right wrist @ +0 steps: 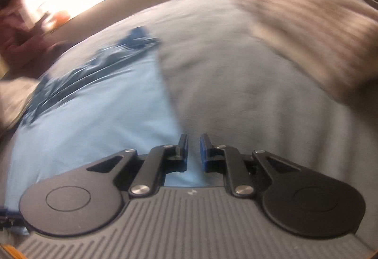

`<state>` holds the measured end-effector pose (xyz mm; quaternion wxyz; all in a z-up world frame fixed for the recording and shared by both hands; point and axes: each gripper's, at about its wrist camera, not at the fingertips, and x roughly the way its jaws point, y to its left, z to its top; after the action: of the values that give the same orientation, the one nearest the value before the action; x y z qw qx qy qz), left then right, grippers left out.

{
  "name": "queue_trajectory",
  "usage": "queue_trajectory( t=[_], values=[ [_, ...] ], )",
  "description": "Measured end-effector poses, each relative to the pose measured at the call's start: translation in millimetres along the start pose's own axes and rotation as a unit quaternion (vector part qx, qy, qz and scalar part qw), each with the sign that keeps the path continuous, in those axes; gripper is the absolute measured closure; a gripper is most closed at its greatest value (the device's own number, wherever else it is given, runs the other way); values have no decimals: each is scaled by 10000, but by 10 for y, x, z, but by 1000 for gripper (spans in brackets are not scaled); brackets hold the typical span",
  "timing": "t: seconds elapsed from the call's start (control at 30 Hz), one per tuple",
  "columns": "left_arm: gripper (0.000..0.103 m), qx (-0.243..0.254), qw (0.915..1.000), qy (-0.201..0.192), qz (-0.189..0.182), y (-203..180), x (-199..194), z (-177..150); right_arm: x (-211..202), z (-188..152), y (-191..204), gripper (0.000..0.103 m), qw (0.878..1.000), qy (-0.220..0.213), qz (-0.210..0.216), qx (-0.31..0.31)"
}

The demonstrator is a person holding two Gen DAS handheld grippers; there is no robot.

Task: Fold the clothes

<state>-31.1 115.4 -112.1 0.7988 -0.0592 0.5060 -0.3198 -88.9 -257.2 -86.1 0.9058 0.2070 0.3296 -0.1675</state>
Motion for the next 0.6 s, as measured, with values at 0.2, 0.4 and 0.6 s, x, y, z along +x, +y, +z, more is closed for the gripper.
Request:
queue_trajectory(
  t=[0.2,0.4,0.6],
  values=[
    [62,2,10000,23,-10,13,-24,-14,508,63,24,98,9986,334,-194,-374],
    [62,-23,9999,69,-80,35,-7,0,335,139,-115,95,9993,116,-317,-146],
    [61,-57,9999,118,-104,38,-52,-33,304,43,-4,95,9981,288,275,-466]
  ],
)
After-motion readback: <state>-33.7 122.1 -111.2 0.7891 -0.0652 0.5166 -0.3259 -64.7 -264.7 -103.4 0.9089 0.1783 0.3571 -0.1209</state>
